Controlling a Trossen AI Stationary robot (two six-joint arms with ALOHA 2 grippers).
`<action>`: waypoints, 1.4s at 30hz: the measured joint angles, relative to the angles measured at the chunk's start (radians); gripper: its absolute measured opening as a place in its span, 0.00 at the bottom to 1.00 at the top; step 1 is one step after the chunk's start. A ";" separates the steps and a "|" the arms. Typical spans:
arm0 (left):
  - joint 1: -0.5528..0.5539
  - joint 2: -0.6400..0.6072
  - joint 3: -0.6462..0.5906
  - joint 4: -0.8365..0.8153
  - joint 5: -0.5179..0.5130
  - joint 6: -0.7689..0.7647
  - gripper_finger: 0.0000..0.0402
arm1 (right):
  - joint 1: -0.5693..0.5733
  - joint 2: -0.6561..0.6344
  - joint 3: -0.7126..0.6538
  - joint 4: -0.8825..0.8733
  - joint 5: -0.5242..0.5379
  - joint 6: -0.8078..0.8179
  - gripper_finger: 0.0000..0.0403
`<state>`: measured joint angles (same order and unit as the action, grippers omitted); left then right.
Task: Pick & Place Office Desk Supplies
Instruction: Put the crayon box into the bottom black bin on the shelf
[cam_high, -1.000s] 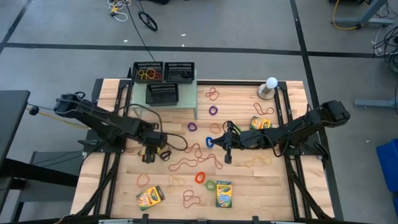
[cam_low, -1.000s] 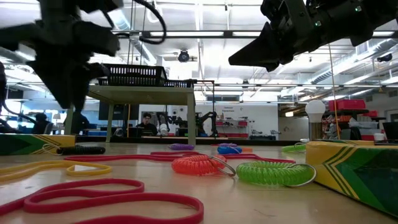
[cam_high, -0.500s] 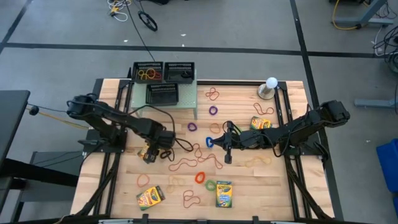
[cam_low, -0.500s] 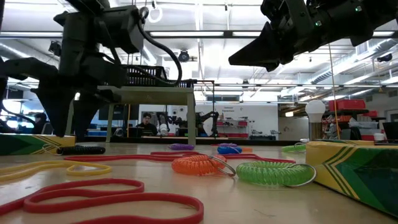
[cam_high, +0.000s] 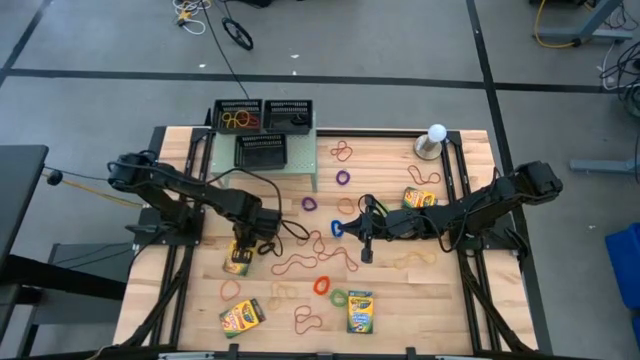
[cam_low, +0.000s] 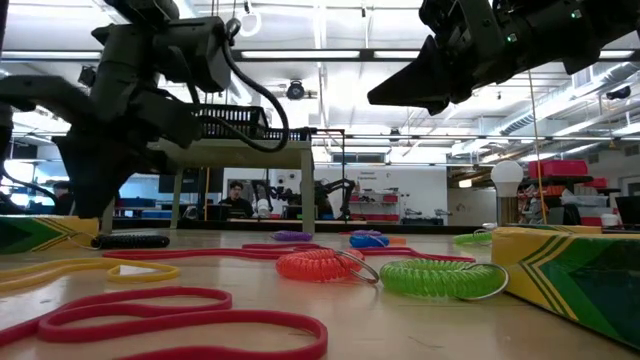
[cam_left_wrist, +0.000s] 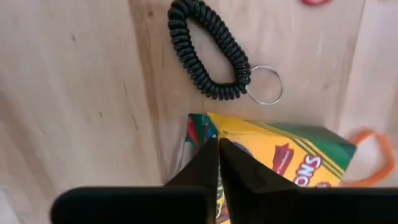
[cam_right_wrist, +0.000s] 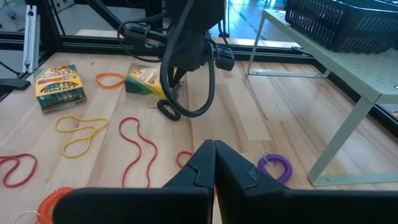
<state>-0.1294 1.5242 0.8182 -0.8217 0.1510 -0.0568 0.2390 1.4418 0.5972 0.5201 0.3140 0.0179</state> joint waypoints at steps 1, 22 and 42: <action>-0.001 0.000 0.007 -0.005 0.003 -0.023 0.02 | 0.000 0.000 0.000 0.000 0.000 0.000 0.02; -0.003 -0.006 -0.073 -0.069 0.053 -0.057 0.37 | 0.000 0.000 0.000 -0.001 -0.008 -0.003 0.02; -0.105 -0.262 -0.029 -0.061 -0.100 -0.370 0.01 | -0.008 0.016 0.000 0.019 -0.008 0.278 0.09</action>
<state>-0.2346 1.2620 0.7895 -0.8832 0.0509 -0.4269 0.2314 1.4578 0.5972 0.5392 0.3061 0.2958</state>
